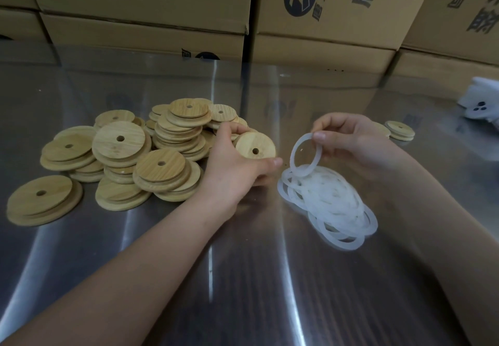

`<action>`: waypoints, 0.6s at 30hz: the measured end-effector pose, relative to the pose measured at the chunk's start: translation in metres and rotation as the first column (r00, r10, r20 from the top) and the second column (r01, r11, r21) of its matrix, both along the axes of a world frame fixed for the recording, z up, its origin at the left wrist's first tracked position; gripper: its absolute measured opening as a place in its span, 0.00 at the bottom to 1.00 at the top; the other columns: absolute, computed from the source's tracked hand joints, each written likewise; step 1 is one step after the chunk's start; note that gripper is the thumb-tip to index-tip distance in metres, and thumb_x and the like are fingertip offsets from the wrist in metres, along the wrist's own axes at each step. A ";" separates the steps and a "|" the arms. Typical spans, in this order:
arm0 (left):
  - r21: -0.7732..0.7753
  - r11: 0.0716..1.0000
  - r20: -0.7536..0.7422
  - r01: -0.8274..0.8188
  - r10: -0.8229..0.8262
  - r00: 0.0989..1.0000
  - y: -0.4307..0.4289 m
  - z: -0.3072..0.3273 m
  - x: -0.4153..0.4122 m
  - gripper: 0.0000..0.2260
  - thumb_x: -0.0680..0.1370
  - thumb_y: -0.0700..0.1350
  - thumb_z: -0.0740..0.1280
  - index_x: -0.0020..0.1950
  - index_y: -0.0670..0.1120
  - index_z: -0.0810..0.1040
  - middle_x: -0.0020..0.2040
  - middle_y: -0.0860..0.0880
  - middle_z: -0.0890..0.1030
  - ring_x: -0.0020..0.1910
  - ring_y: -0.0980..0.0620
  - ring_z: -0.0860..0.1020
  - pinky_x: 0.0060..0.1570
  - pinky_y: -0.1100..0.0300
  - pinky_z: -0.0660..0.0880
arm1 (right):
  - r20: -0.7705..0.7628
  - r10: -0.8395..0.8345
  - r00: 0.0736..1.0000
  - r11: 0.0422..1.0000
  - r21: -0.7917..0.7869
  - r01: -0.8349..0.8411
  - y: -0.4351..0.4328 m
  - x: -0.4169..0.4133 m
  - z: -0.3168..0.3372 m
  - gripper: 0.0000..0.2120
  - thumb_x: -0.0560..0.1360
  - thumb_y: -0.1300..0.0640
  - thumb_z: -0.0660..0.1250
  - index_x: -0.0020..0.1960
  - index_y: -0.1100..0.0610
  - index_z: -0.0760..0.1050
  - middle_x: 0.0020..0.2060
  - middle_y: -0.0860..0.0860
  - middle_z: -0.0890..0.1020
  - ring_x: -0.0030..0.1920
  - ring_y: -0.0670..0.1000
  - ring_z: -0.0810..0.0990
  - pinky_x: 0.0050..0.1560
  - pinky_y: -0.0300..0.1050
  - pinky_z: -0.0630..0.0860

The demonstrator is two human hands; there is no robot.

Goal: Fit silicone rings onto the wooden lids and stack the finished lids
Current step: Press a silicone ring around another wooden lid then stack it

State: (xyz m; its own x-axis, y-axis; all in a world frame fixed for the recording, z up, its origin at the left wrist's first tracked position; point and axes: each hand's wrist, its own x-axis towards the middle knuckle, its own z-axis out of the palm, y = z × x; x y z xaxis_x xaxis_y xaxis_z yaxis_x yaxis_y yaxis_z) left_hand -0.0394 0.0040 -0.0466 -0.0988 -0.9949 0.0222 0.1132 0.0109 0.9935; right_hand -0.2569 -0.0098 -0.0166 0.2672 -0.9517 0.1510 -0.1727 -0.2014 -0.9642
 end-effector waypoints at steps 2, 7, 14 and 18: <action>0.038 0.999 -0.085 0.025 -0.022 0.996 0.001 0.001 0.000 0.23 0.67 0.32 0.78 0.52 0.51 0.71 0.55 0.44 0.76 0.46 0.47 0.83 0.34 0.57 0.81 | 0.050 0.023 0.998 1.000 0.013 -0.024 0.002 0.003 0.000 0.02 0.71 0.58 0.71 0.41 0.56 0.79 0.32 0.50 0.80 0.31 0.46 0.76 0.34 0.37 0.75; 0.170 0.981 -0.235 0.097 -0.056 0.970 0.001 0.005 0.000 0.10 0.77 0.44 0.71 0.57 0.45 0.76 0.59 0.41 0.80 0.52 0.45 0.83 0.39 0.50 0.83 | 0.107 0.062 0.992 0.998 0.009 -0.063 0.007 0.016 0.001 0.02 0.70 0.59 0.70 0.41 0.58 0.79 0.30 0.52 0.80 0.28 0.47 0.76 0.31 0.37 0.76; 0.181 0.963 -0.261 0.202 -0.151 0.953 0.001 0.006 -0.001 0.16 0.80 0.57 0.64 0.59 0.48 0.79 0.52 0.46 0.85 0.51 0.47 0.85 0.50 0.45 0.82 | 0.059 -0.003 0.998 0.999 -0.044 0.005 0.008 0.032 -0.006 0.04 0.70 0.58 0.71 0.42 0.59 0.80 0.33 0.54 0.81 0.29 0.50 0.77 0.32 0.40 0.77; 0.116 0.965 -0.215 0.235 -0.206 0.955 0.002 0.004 -0.001 0.11 0.77 0.46 0.70 0.59 0.51 0.80 0.55 0.47 0.84 0.53 0.49 0.84 0.50 0.48 0.82 | 0.074 -0.064 0.995 0.995 -0.069 0.069 0.008 0.038 -0.011 0.05 0.71 0.59 0.71 0.44 0.61 0.79 0.33 0.53 0.81 0.32 0.49 0.79 0.32 0.39 0.77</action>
